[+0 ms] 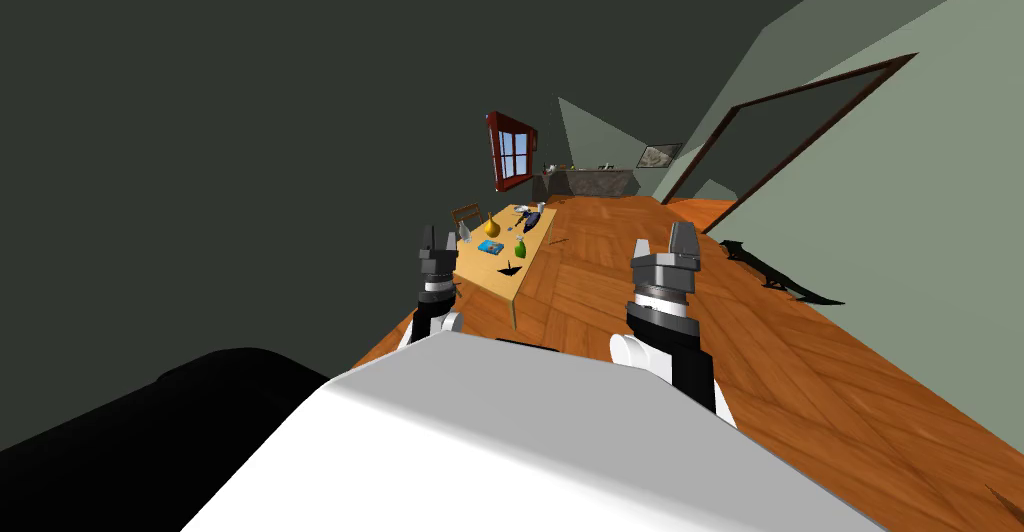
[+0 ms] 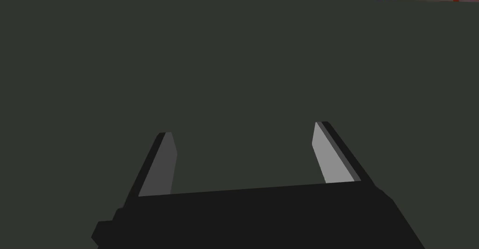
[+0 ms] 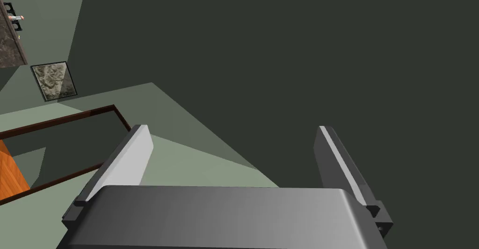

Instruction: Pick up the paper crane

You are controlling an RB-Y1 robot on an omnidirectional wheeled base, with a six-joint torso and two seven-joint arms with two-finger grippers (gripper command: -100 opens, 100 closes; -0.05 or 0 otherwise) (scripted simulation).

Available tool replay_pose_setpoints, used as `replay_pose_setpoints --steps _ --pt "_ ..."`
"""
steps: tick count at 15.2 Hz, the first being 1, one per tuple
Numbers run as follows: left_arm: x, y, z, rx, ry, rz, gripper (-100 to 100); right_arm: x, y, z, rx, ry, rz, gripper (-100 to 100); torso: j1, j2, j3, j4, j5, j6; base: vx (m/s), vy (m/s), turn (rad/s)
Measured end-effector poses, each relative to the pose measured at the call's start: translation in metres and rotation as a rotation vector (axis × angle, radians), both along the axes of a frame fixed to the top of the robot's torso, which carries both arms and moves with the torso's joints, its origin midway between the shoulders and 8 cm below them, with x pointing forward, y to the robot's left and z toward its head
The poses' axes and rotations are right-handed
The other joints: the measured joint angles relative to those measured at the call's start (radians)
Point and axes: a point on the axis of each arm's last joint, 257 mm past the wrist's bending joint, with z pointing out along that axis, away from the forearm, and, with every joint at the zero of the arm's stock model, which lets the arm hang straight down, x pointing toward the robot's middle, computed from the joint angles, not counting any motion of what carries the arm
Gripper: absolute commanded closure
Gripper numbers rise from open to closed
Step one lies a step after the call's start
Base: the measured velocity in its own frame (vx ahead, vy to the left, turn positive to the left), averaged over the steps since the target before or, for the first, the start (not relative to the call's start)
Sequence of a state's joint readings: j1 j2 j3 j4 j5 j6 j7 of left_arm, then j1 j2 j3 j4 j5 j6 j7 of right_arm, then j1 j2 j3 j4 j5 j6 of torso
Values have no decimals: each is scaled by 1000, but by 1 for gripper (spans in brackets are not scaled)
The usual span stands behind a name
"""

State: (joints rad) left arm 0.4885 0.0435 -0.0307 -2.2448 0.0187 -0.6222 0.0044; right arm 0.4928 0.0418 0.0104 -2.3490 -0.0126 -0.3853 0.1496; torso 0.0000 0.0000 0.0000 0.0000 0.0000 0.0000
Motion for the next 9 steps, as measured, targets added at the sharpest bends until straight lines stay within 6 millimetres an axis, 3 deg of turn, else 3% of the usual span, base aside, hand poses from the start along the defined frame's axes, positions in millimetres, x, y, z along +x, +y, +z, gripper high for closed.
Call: replay_pose_setpoints --steps 9 --pt "37 14 -53 49 165 -16 -100 0 0 0 0 0 0 0 -5 -3 -2 -1 -1 0 32 -61 -13"
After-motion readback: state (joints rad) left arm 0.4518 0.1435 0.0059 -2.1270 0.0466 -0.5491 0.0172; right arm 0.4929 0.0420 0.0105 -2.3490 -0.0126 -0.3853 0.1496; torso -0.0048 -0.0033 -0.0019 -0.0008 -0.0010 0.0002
